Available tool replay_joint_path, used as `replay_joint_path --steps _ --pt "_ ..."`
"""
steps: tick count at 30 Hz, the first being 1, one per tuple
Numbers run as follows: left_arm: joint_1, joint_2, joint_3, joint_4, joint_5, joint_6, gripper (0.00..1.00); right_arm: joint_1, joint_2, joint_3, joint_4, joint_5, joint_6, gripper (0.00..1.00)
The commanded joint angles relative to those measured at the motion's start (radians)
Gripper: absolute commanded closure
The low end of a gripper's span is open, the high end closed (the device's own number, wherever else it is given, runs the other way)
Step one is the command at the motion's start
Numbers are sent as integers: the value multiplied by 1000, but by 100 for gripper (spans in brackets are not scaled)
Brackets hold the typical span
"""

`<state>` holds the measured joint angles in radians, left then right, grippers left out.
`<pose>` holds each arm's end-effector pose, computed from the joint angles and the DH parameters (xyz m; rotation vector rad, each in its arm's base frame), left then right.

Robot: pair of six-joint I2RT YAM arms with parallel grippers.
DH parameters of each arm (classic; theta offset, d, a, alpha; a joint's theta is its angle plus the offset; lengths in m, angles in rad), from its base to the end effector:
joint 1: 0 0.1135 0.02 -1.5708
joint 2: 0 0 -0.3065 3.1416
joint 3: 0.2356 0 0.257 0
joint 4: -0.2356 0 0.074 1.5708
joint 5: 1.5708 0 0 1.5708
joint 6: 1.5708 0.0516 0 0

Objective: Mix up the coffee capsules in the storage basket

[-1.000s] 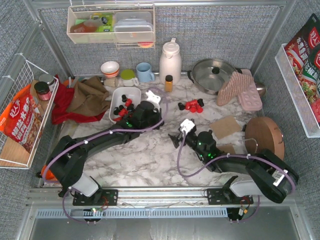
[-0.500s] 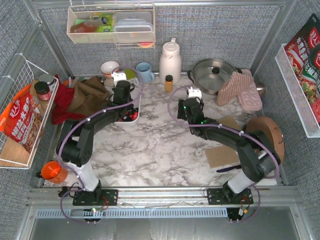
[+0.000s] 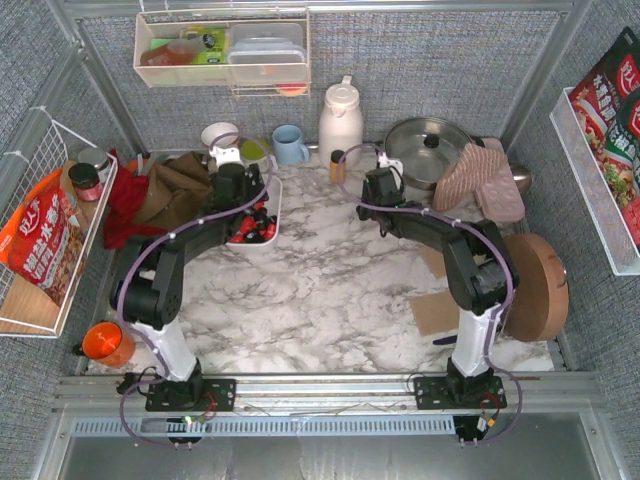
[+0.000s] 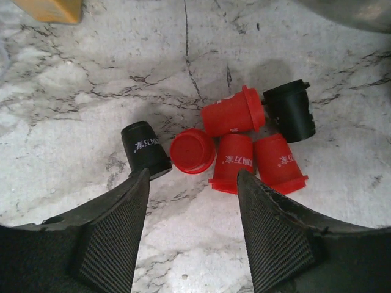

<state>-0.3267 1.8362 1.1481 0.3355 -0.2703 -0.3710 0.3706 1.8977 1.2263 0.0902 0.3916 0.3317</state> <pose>0.4284 -0.1306 0.2542 -0.2231 1.9026 -0.2110 0.4295 0.1457 0.2285 0.1831 2.0950 -0.0013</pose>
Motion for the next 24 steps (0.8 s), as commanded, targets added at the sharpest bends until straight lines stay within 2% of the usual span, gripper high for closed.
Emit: replay_joint_path --steps 1,4,10,16,24 --pt "2 -114 -100 128 42 -26 10 -19 65 70 -81 -76 12 38" --pt "2 -209 -179 142 45 -44 5 -28 103 102 -90 -107 25 40" --pt "-5 -357 -301 149 156 -79 1 -34 137 131 -84 -104 29 46" --pt "-29 -450 -377 150 182 -100 1 -37 175 198 -144 -100 27 52" --pt "-51 -483 -408 145 197 -100 1 -38 156 179 -145 -100 18 72"
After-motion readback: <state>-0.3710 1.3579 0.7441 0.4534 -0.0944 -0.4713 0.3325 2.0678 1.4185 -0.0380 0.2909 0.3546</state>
